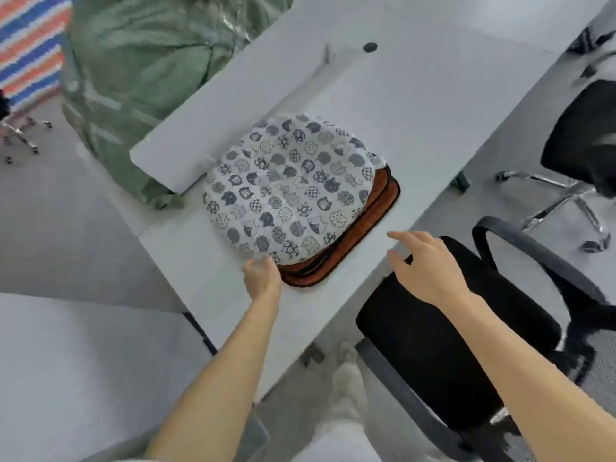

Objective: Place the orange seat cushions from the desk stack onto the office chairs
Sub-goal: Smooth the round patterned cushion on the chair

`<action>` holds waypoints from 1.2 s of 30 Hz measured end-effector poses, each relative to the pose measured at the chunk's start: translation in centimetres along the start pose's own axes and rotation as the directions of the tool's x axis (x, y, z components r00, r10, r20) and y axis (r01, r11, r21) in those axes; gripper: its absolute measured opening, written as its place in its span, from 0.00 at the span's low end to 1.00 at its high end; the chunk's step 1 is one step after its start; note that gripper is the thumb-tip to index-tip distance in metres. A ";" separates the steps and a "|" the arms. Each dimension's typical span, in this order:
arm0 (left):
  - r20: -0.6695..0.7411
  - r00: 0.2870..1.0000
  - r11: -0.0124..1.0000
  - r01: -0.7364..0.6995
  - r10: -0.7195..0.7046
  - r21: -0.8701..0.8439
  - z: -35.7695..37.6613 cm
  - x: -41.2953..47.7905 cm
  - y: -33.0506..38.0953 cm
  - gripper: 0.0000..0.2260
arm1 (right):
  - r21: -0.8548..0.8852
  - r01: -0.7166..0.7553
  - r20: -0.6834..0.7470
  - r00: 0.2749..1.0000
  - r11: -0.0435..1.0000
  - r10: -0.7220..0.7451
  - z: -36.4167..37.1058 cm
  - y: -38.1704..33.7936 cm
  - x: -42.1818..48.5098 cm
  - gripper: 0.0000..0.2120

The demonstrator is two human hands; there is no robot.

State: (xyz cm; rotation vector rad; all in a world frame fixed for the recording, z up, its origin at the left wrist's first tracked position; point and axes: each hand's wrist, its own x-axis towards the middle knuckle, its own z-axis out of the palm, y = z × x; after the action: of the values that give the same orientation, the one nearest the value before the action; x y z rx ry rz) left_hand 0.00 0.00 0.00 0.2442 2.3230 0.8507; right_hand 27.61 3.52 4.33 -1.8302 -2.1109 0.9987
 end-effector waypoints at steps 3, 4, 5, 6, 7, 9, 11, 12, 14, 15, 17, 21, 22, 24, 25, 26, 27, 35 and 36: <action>-0.142 0.972 0.967 0.159 -0.189 -0.198 -0.2 5.9 3.4 0.25 | 0.056 -0.103 0.035 0.994 0.993 0.101 1.6 -1.5 5.6 0.25; -0.129 0.971 0.961 0.171 -0.202 -0.220 -0.5 7.7 4.4 0.27 | 0.099 -0.155 0.053 0.987 0.983 0.150 1.8 -2.4 7.3 0.27; -0.114 0.973 0.964 0.174 -0.200 -0.202 -0.6 9.3 5.0 0.29 | 0.130 -0.194 0.049 0.981 0.972 0.189 2.7 -3.2 9.4 0.29; -0.091 0.978 0.968 0.167 -0.187 -0.187 -0.6 10.3 5.4 0.31 | 0.164 -0.233 0.053 0.972 0.959 0.228 2.9 -3.9 10.6 0.31; -0.070 0.981 0.970 0.169 -0.183 -0.177 -0.6 11.3 5.5 0.34 | 0.204 -0.268 0.051 0.963 0.942 0.263 3.4 -4.3 11.9 0.33; -0.029 0.984 0.976 0.172 -0.178 -0.134 -0.8 12.9 5.8 0.38 | 0.308 -0.364 0.088 0.931 0.879 0.354 4.1 -5.2 14.4 0.35; 0.010 0.988 0.985 0.153 -0.152 -0.080 -1.2 14.4 5.5 0.39 | 0.438 -0.485 0.165 0.871 0.757 0.462 5.4 -5.4 16.6 0.37; 0.030 0.991 0.990 0.130 -0.129 -0.050 -1.3 14.8 5.1 0.38 | 0.476 -0.538 0.206 0.837 0.695 0.507 5.8 -5.3 17.2 0.39; 0.062 0.994 0.993 0.095 -0.091 -0.071 -1.7 15.0 4.7 0.35 | 0.531 -0.585 0.258 0.800 0.613 0.541 6.5 -5.1 18.2 0.40; 0.081 0.994 0.988 0.084 -0.074 -0.131 -2.0 15.1 4.9 0.32 | 0.568 -0.581 0.264 0.799 0.583 0.539 6.7 -4.9 18.6 0.37; 0.129 0.990 0.949 0.089 -0.052 -0.302 -2.6 15.2 6.0 0.27 | 0.626 -0.536 0.235 0.822 0.567 0.518 6.5 -5.4 19.0 0.28; 0.233 0.972 0.829 0.115 0.019 -0.547 -4.0 14.5 8.9 0.27 | 0.654 -0.404 0.091 0.881 0.639 0.464 5.1 -6.8 18.7 0.18; 0.242 0.969 0.811 0.107 0.044 -0.575 -4.2 14.2 9.5 0.29 | 0.673 -0.380 0.075 0.888 0.635 0.453 4.6 -7.2 18.2 0.17; 0.258 0.960 0.786 0.076 0.109 -0.613 -4.5 12.5 10.9 0.31 | 0.735 -0.327 0.058 0.903 0.593 0.426 2.9 -7.5 17.0 0.16; 0.266 0.953 0.786 0.050 0.148 -0.617 -4.5 11.2 11.6 0.33 | 0.771 -0.307 0.062 0.908 0.558 0.414 1.8 -7.3 16.0 0.17; 0.268 0.946 0.790 0.021 0.183 -0.613 -4.5 9.9 12.3 0.33 | 0.806 -0.297 0.074 0.909 0.512 0.410 0.9 -6.8 15.2 0.19; 0.280 0.935 0.793 -0.002 0.218 -0.609 -4.5 8.5 12.8 0.34 | 0.844 -0.290 0.089 0.905 0.451 0.415 -0.1 -6.1 14.2 0.21; 0.628 0.684 0.835 0.049 0.371 -0.547 -2.6 -7.0 11.3 0.13 | 0.884 -0.442 0.392 0.879 0.155 0.271 -10.5 7.6 3.0 0.23; 0.641 0.671 0.841 0.050 0.372 -0.539 -2.0 -9.0 10.4 0.12 | 0.874 -0.451 0.399 0.879 0.182 0.261 -11.3 9.4 1.8 0.22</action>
State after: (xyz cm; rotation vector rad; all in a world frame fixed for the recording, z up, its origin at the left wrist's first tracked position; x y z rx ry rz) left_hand 5.28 3.66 12.36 0.4697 1.2645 1.1751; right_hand 40.87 9.56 6.87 -1.4775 -0.5471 1.9866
